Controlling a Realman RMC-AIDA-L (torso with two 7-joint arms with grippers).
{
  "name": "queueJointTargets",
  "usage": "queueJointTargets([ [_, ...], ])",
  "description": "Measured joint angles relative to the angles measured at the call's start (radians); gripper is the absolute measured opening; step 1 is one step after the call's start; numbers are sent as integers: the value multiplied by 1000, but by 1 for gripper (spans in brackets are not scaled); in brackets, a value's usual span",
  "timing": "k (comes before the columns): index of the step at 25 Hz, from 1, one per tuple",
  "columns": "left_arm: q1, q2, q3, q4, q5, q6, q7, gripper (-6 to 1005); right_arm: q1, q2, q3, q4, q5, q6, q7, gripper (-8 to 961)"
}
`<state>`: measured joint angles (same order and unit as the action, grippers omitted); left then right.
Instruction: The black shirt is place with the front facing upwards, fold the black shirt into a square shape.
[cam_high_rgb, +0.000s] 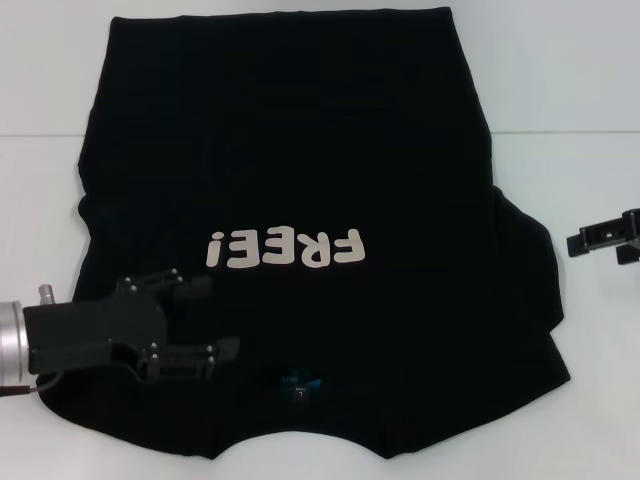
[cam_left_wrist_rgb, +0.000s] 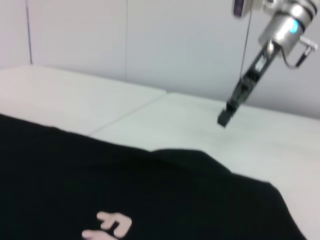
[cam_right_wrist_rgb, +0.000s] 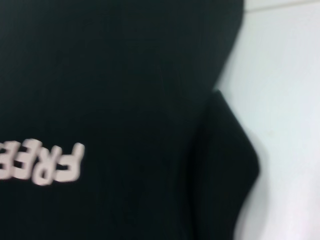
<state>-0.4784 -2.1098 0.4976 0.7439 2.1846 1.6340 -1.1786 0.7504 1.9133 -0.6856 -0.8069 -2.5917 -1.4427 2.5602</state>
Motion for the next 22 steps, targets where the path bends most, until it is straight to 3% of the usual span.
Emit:
queueJointTargets([
  [7,20,-1,0,-9,-63,5,2,879,46,14,-11,112,-72,126,8,849],
  [22,32,-4,-23,-11,-74,12,1,874,96,51,-69,227,-73,276,-2,846],
])
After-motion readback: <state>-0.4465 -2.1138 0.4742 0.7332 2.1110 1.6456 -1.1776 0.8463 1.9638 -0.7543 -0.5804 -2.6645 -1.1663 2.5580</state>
